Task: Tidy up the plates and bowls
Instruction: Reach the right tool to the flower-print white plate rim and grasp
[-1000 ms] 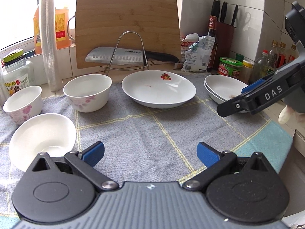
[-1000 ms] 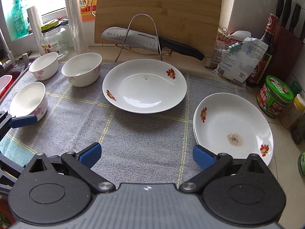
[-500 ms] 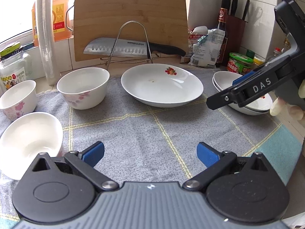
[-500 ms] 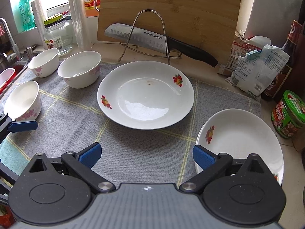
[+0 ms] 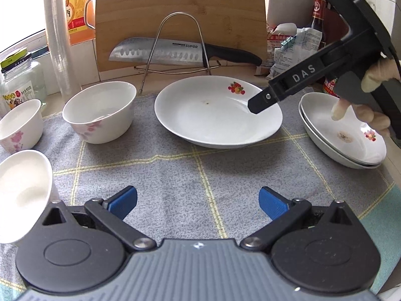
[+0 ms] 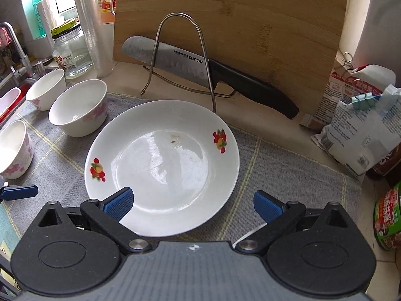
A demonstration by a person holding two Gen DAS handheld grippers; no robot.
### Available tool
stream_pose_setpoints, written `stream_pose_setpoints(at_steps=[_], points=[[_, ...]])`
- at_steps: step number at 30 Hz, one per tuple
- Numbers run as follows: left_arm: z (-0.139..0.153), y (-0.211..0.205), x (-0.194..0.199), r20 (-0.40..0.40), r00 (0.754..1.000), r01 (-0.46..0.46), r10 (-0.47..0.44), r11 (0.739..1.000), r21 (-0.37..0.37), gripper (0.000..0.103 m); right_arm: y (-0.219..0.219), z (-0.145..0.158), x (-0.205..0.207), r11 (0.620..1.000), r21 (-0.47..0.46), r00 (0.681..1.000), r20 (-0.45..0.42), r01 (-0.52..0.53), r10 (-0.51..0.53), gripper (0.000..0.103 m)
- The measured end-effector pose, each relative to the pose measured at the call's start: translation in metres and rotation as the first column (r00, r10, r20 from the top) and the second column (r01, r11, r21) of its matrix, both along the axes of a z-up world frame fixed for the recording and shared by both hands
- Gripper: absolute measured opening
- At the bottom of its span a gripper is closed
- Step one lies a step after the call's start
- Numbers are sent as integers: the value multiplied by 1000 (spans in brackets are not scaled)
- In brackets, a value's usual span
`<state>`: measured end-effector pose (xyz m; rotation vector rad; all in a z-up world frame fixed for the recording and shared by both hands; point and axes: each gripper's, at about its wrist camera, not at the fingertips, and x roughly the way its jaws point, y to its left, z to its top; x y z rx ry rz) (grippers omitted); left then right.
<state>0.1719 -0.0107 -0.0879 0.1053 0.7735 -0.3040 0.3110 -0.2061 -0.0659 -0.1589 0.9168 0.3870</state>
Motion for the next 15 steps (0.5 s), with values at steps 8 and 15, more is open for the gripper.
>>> stream_pose_setpoints(at_steps=[8,15], points=[[-6,-10,14,-26,1000,-5,6,1000,10,102,7,-22,39,998,-2,994,-91,-57,56,103],[-16,-16,31,-43,999,15,-15,1000,4,102,14,-39,56,997,-14,986,-150,-76,73,103]])
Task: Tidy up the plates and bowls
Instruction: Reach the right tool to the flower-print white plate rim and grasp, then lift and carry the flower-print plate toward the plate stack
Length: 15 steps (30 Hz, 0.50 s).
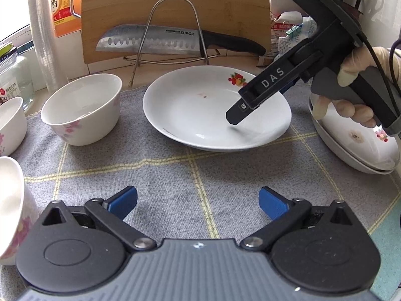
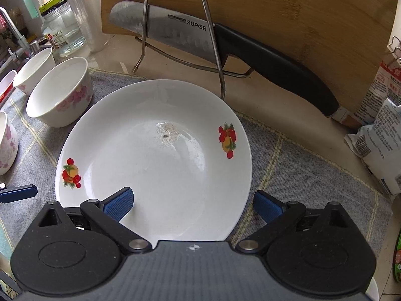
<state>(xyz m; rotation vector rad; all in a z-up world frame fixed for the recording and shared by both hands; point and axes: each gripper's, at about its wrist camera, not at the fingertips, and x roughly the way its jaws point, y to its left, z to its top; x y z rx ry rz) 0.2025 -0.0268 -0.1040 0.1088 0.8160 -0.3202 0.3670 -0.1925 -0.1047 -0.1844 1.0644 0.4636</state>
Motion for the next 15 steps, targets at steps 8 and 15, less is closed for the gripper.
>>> stream_pose_setpoints(at_steps=[8,15], points=[[-8,-5,14,0,1000,6,-6,1000,9,102,13,-3,9,998,-41,999,0,-50,50,103],[-10,-7,28,18,999,42,-42,999,29,103,14,-2,13,996,-47,998,-5,-70,69,103]])
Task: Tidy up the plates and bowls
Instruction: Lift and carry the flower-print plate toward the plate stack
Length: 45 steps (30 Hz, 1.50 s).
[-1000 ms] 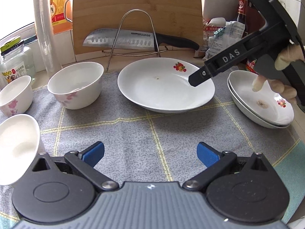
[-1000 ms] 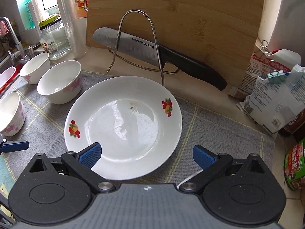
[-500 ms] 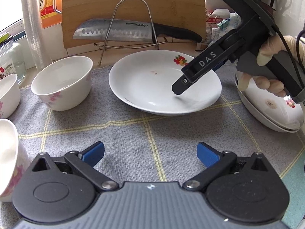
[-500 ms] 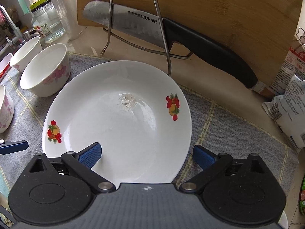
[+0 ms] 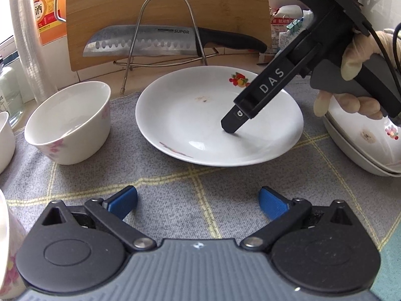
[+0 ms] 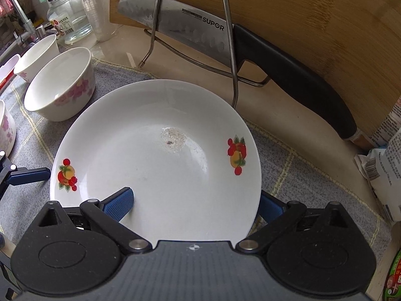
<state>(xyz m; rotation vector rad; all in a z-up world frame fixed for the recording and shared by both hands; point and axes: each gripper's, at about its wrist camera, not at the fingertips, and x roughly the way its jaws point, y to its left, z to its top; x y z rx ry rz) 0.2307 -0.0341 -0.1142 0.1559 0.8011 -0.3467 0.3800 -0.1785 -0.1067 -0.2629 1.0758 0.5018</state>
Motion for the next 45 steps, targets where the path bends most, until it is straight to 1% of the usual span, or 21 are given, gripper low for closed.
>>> stream_pose_setpoints(at_steps=[4,10,16,21,29,33,42,45], points=[[-2,0,8,19,1000,8,-8,1000,-6,103,1,-1,0,1000,6,1000,10,6,-6,103],[-3,2,16,36,998,45,-45,999,-12,103,2,-1,1,1000,10,1000,17,6,-7,103],[-4,3,20,60,992,110,-109,994,-19,103,-1,-2,-1,1000,24,999,41,-8,7,103],[-6,1,25,79,984,161,-158,987,-25,103,-1,-1,0,999,25,999,40,-30,29,103],[-7,-1,28,99,975,202,-198,979,-33,103,3,0,5,996,27,996,32,-81,80,103],[-9,0,29,110,971,219,-214,975,-35,103,2,2,10,994,58,995,21,-95,94,103],[-10,2,31,116,964,244,-238,969,-37,103,-10,5,25,980,179,994,-34,-92,100,103],[-10,2,31,120,963,248,-243,968,-33,103,-10,6,29,977,191,994,-37,-90,99,103]])
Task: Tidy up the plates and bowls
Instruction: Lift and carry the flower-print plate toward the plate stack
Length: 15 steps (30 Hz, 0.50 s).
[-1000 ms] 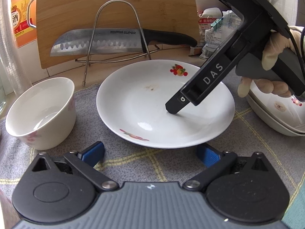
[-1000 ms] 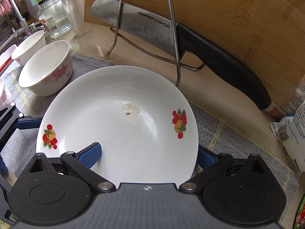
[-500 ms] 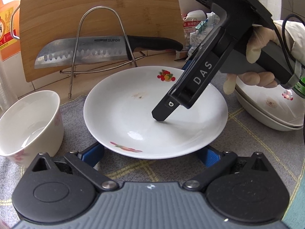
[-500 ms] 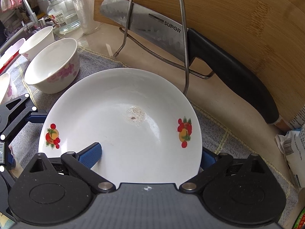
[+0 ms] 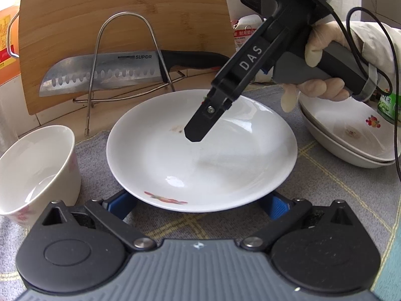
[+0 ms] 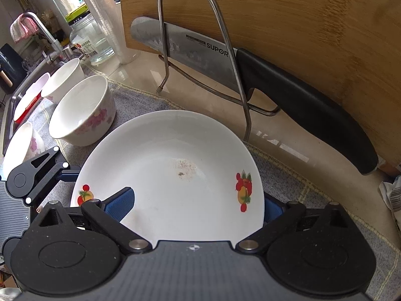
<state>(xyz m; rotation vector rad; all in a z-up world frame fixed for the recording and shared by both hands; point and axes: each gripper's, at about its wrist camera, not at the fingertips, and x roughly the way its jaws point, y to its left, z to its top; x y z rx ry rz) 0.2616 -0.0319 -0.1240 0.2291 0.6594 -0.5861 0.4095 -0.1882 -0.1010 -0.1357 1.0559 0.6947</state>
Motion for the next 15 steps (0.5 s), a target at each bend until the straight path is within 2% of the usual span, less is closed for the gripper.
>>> stream_pose_setpoints(at_steps=[15], points=[[2,0,-1,15,1000,9,-9,1000,16,103,-7,2,11,999,43,1000,-26,16,-14,101]])
